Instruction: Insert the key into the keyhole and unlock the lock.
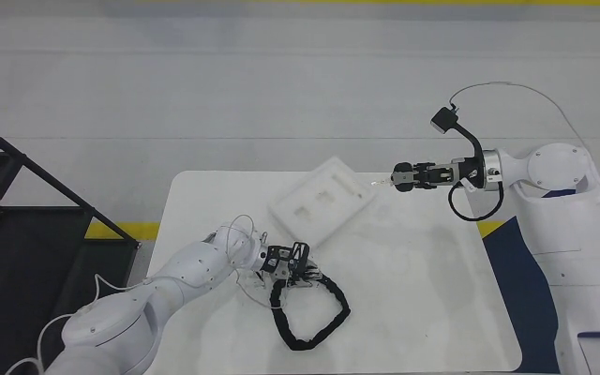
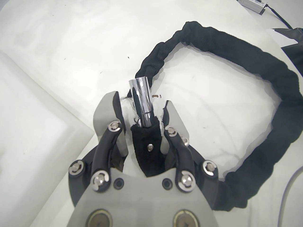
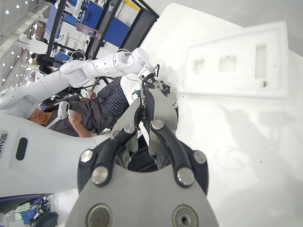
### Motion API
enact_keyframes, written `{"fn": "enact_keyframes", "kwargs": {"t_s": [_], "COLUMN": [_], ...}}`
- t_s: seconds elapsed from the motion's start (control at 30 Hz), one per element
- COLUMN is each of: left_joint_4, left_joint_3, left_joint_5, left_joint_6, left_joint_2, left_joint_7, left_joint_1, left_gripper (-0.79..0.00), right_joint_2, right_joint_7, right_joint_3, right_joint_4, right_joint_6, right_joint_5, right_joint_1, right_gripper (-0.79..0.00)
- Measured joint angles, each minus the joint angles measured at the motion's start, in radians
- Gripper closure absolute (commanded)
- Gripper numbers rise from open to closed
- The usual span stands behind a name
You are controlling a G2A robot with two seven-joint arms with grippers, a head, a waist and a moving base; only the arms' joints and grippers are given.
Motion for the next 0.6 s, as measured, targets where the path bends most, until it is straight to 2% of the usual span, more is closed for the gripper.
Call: {"fn": "enact_keyframes", "kwargs": {"t_s": [0.17,0.3,0.47,0.6], "left_joint_4": [-0.008,-0.034,-0.090,-0.165], "left_joint_3": [-0.010,-0.021,-0.033,-0.043], "left_joint_5": [-0.003,-0.003,0.021,-0.001], "left_joint_6": [-0.006,-0.021,-0.039,-0.037], "left_joint_2": [-0.002,0.003,0.023,0.043], "left_joint_7": [0.024,0.086,0.183,0.195], "left_joint_1": [-0.003,-0.010,-0.022,-0.020], "left_gripper": [0.000,0.000,0.000,0.000], "right_joint_2": [0.000,0.000,0.000,0.000], "right_joint_7": [0.000,0.000,0.000,0.000], "right_joint_3": [0.000,0.000,0.000,0.000], "right_joint_4": [0.000,0.000,0.000,0.000], "right_joint_6": [0.000,0.000,0.000,0.000], "right_joint_5": [0.000,0.000,0.000,0.000], "right_joint_1": [0.000,0.000,0.000,0.000], "right_gripper": [0.000,0.000,0.000,0.000]}}
